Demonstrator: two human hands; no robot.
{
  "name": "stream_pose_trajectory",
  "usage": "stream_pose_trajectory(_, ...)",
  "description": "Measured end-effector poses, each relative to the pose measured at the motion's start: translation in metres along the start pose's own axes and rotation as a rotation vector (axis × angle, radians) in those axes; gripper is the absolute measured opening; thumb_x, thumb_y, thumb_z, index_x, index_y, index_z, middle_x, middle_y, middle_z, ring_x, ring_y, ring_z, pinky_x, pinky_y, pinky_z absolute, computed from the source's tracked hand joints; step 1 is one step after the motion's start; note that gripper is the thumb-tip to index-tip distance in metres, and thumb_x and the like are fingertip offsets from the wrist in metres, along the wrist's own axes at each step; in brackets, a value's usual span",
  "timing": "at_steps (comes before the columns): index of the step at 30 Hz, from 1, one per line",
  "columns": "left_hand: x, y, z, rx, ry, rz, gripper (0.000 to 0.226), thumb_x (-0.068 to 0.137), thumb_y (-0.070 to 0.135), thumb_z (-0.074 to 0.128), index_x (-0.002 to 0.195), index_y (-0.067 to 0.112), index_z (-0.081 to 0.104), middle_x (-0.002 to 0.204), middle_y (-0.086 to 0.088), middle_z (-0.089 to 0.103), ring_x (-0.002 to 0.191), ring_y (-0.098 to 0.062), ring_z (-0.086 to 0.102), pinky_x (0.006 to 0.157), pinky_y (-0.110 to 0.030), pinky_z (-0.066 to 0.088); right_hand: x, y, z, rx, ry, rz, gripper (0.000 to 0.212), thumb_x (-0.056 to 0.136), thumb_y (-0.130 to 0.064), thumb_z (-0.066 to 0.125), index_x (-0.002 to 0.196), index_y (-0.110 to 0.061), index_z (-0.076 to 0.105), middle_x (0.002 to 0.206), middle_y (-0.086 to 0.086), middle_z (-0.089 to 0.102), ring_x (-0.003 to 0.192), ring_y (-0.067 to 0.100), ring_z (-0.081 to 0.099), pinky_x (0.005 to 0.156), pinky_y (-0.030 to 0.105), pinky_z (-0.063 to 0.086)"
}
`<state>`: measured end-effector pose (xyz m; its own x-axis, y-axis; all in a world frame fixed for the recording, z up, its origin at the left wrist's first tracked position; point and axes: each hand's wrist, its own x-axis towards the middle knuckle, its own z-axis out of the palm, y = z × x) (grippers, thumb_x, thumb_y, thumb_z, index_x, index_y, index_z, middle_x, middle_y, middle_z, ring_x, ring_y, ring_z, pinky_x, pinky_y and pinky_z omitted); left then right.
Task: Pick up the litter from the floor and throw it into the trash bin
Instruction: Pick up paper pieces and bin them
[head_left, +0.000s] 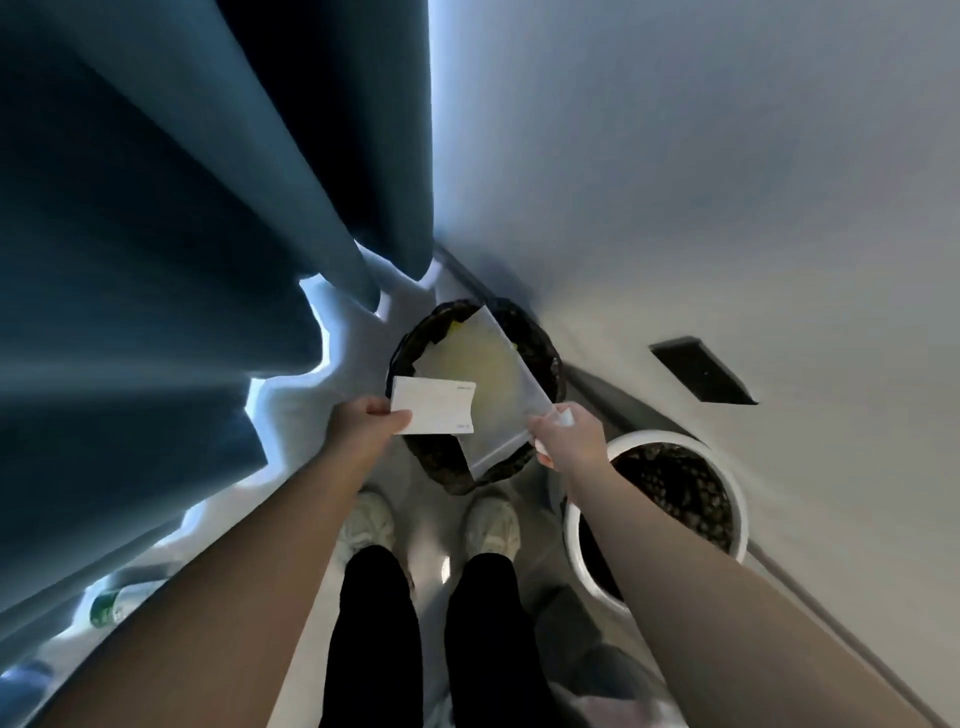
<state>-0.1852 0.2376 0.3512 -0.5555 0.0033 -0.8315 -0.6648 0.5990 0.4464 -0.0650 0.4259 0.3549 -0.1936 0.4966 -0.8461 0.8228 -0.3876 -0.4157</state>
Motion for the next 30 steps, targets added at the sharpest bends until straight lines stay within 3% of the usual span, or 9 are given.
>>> stream_pose_trajectory(4, 0.071, -0.015, 0.05, 0.013, -0.006, -0.044, 0.026, 0.084, 0.007, 0.07, 0.108, 0.003, 0.062, 0.11, -0.012, 0.064, 0.096, -0.025, 0.059, 0.083, -0.031, 0.048, 0.08, 0.019, 0.024, -0.082, 0.027, 0.026, 0.013, 0.089, -0.008, 0.061, 0.079, -0.013, 0.055, 0.083, 0.009, 0.059, 0.072, 0.02, 0.055, 0.052, 0.025, 0.048)
stream_pose_trajectory(8, 0.114, -0.029, 0.08, 0.122, -0.004, -0.064, 0.027, 0.084, 0.006, 0.069, 0.111, 0.002, 0.063, 0.114, -0.014, 0.063, 0.103, -0.029, 0.061, 0.092, -0.036, 0.05, 0.125, 0.036, 0.048, -0.325, 0.082, 0.01, 0.007, 0.087, -0.018, 0.057, 0.084, -0.012, 0.057, 0.088, 0.009, 0.062, 0.082, 0.026, 0.063, 0.062, 0.035, 0.055)
stream_pose_trajectory(11, 0.125, -0.036, 0.086, 0.262, 0.008, -0.058, 0.032, 0.083, 0.009, 0.069, 0.114, 0.002, 0.063, 0.113, -0.014, 0.066, 0.099, -0.031, 0.065, 0.088, -0.038, 0.054, 0.114, 0.039, 0.045, -0.475, 0.138, -0.08, 0.016, 0.093, -0.02, 0.05, 0.103, -0.01, 0.057, 0.107, 0.012, 0.06, 0.088, 0.024, 0.057, 0.064, 0.029, 0.038)
stream_pose_trajectory(14, 0.113, -0.035, 0.086, 0.529, 0.028, 0.074, 0.043, 0.082, 0.017, 0.069, 0.121, 0.007, 0.055, 0.114, -0.011, 0.062, 0.099, -0.032, 0.062, 0.078, -0.033, 0.051, 0.087, 0.037, 0.029, -0.603, 0.179, -0.261, 0.04, 0.096, -0.008, 0.044, 0.136, -0.012, 0.044, 0.136, 0.007, 0.042, 0.104, 0.022, 0.051, 0.077, 0.027, 0.036)
stream_pose_trajectory(19, 0.094, -0.031, 0.083, 1.148, -0.025, 0.514, 0.055, 0.09, 0.025, 0.057, 0.14, 0.016, 0.036, 0.139, -0.012, 0.038, 0.118, -0.031, 0.045, 0.084, -0.042, 0.045, 0.085, 0.033, 0.031, -0.893, 0.095, -0.667, 0.067, 0.088, 0.005, 0.05, 0.149, -0.015, 0.028, 0.146, 0.004, 0.033, 0.126, 0.023, 0.04, 0.099, 0.031, 0.042)
stream_pose_trajectory(21, 0.1, -0.033, 0.083, 1.396, -0.147, 0.602, 0.056, 0.094, 0.031, 0.049, 0.145, 0.019, 0.029, 0.152, -0.012, 0.024, 0.136, -0.031, 0.028, 0.104, -0.047, 0.033, 0.101, 0.037, 0.044, -1.048, 0.023, -0.716, 0.082, 0.083, 0.005, 0.058, 0.152, -0.018, 0.019, 0.154, 0.007, 0.023, 0.133, 0.029, 0.032, 0.105, 0.041, 0.04)
stream_pose_trajectory(23, 0.11, -0.04, 0.087, 1.553, -0.214, 0.6, 0.058, 0.098, 0.036, 0.038, 0.15, 0.021, 0.018, 0.159, -0.013, 0.009, 0.146, -0.03, 0.009, 0.116, -0.054, 0.01, 0.121, 0.047, 0.061, -1.239, -0.042, -0.713, 0.092, 0.085, -0.005, 0.061, 0.154, -0.023, 0.003, 0.161, 0.012, 0.003, 0.145, 0.037, 0.011, 0.115, 0.049, 0.026)
stream_pose_trajectory(26, 0.127, -0.053, 0.096, 1.721, -0.225, 0.572, 0.06, 0.1, 0.04, 0.03, 0.152, 0.023, 0.007, 0.16, -0.015, -0.004, 0.147, -0.029, -0.001, 0.114, -0.059, -0.008, 0.149, 0.066, 0.082, -1.474, -0.153, -0.671, 0.091, 0.092, -0.018, 0.054, 0.152, -0.022, -0.013, 0.159, 0.016, -0.016, 0.146, 0.039, -0.012, 0.119, 0.052, 0.006)
stream_pose_trajectory(30, 0.146, -0.065, 0.108, 1.849, -0.237, 0.547, 0.064, 0.098, 0.043, 0.032, 0.153, 0.024, 0.004, 0.159, -0.017, -0.006, 0.147, -0.031, 0.001, 0.11, -0.062, -0.013, 0.175, 0.076, 0.093, -1.532, -0.309, -0.529, 0.084, 0.096, -0.021, 0.048, 0.153, -0.018, -0.013, 0.159, 0.014, -0.021, 0.147, 0.037, -0.014, 0.12, 0.049, 0.007)
